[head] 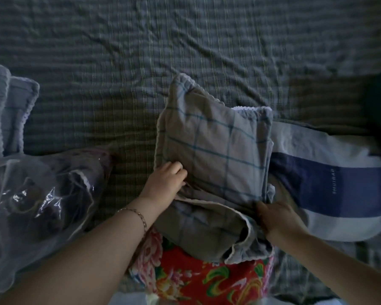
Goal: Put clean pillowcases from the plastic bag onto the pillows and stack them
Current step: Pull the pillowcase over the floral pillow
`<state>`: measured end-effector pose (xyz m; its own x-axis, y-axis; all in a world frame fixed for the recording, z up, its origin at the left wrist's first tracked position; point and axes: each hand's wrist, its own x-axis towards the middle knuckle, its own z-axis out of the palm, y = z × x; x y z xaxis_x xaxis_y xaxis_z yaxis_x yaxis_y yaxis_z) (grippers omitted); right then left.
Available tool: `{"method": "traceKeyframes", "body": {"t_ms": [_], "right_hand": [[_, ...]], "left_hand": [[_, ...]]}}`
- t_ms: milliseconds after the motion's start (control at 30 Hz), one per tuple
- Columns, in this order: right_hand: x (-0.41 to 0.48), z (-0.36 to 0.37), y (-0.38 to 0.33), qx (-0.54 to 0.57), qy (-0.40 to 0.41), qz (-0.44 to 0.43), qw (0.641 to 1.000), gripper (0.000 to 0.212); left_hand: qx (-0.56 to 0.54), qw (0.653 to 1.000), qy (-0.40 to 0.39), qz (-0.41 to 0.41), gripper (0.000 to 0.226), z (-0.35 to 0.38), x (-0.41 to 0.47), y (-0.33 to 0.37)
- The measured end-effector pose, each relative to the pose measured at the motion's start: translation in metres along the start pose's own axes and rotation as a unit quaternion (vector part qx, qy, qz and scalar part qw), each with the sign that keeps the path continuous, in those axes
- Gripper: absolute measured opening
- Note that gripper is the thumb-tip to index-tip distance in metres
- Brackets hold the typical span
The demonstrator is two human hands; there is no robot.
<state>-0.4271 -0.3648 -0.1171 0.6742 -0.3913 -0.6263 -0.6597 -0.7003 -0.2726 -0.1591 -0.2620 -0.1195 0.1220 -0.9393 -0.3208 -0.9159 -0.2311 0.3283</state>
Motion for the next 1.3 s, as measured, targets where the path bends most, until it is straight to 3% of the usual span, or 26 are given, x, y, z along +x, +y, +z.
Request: {"method": "traceKeyframes", "body": {"t_ms": [133,300,433,567,667,767,867,1033,1200,1267,1300], "right_hand": [[-0.004,0.014,-0.003,-0.018,0.015,-0.054,0.998,0.036],[0.003,0.012,-0.004,-0.031,0.027,-0.051,0.998,0.042],[0.003,0.003,-0.012,0.007,-0.017,0.017,1.000,0.023],[0.006,-0.002,-0.015,0.033,-0.002,0.078,0.996,0.043],[0.017,-0.005,-0.019,0.079,0.141,0.007,0.987,0.062],[0.042,-0.022,-0.034,0.113,0.276,-0.023,0.954,0.052],[0.066,-0.044,-0.050,0.069,0.299,-0.064,0.950,0.032],[0.062,-0.050,-0.040,0.049,0.314,-0.191,0.929,0.023],[0.038,-0.010,-0.053,0.009,0.208,-0.247,0.946,0.026],[0.034,-0.001,-0.063,-0.001,0.195,-0.205,0.959,0.029],[0.033,0.001,-0.066,0.003,0.187,-0.188,0.964,0.030]], "left_hand": [[-0.088,0.977,0.076,-0.180,0.033,-0.004,0.008,-0.008],[-0.053,0.991,0.080,-0.089,0.004,-0.009,0.024,-0.021],[-0.004,0.996,0.082,-0.022,0.014,-0.007,0.020,-0.031],[-0.066,0.994,0.084,-0.037,0.008,-0.022,0.010,-0.032],[-0.126,0.981,0.095,-0.109,0.014,-0.029,0.002,-0.029],[-0.187,0.972,0.081,-0.121,0.011,-0.027,-0.010,-0.010],[-0.220,0.968,0.032,-0.119,0.012,-0.019,-0.024,0.007],[-0.200,0.968,0.068,-0.135,0.014,-0.026,-0.032,-0.004],[-0.023,0.995,-0.097,-0.012,0.010,-0.002,-0.055,-0.003],[-0.028,0.983,-0.165,-0.075,0.017,-0.005,-0.047,0.004],[-0.078,0.975,-0.152,-0.145,0.020,-0.014,-0.039,0.004]]}}
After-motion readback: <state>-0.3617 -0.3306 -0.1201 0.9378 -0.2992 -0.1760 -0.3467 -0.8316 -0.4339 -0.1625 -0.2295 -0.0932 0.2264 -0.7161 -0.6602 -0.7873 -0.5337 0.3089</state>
